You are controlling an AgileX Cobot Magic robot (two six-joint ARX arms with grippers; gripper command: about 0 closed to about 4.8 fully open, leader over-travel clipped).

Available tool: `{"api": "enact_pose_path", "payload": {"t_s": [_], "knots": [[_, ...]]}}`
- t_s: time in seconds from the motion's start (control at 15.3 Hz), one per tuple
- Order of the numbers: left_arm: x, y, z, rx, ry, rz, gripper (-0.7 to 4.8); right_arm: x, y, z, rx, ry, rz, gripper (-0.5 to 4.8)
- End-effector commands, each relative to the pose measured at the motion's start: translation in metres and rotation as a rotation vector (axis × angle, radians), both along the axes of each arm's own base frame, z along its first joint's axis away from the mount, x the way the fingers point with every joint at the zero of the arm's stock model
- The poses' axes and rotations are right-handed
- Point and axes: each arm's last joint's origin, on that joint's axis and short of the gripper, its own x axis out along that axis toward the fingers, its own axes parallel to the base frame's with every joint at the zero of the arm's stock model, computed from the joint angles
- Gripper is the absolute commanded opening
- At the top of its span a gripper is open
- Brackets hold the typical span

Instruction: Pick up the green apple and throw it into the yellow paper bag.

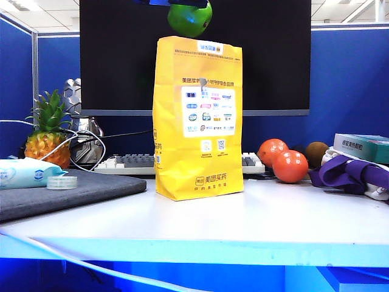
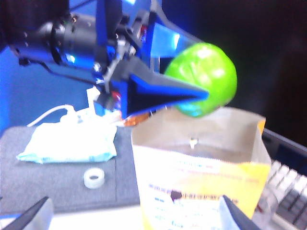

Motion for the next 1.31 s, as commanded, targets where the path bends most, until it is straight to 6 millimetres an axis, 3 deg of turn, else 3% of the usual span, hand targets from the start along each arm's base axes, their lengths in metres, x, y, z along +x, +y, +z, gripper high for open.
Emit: {"api": "enact_pose_path", "payload": {"t_s": [0.07,0.26,0.46,0.52,0.65,0.78,0.91,1.04,1.17,1.31], "knots": [[-0.004,0.001,0.022,-0.117,-0.021,-0.006,4.79,-0.001,0.0,0.003,0.005,-0.019,0.005,4.79],[-0.006,0.005,0.036,-0.135,-0.035,0.073,4.79,-0.002,0.0,0.003,0.006,-0.019,0.005,4.79],[-0.045,0.023,0.064,-0.084,-0.017,0.089,4.79,-0.008,-0.004,0.005,0.021,0.011,-0.008,4.79],[-0.067,0.034,0.079,-0.068,-0.012,0.09,4.79,-0.014,-0.007,0.008,0.013,-0.001,-0.032,4.79],[-0.146,0.077,0.115,-0.001,-0.024,0.141,4.79,-0.039,-0.021,0.021,-0.022,-0.098,-0.138,4.79],[-0.21,0.119,0.131,0.009,-0.038,0.219,4.79,-0.073,-0.037,0.039,0.026,-0.205,-0.212,4.79],[-0.274,0.147,0.121,0.069,-0.042,0.335,4.79,-0.111,-0.054,0.049,0.077,-0.291,-0.253,4.79],[-0.324,0.168,0.089,0.055,-0.073,0.444,4.79,-0.142,-0.068,0.034,0.103,-0.318,-0.258,4.79],[-0.36,0.181,0.046,-0.065,-0.112,0.498,4.79,-0.155,-0.074,0.001,0.107,-0.308,-0.266,4.79],[-0.373,0.191,-0.008,-0.163,-0.145,0.663,4.79,-0.148,-0.07,-0.043,0.146,-0.164,-0.238,4.79]]}}
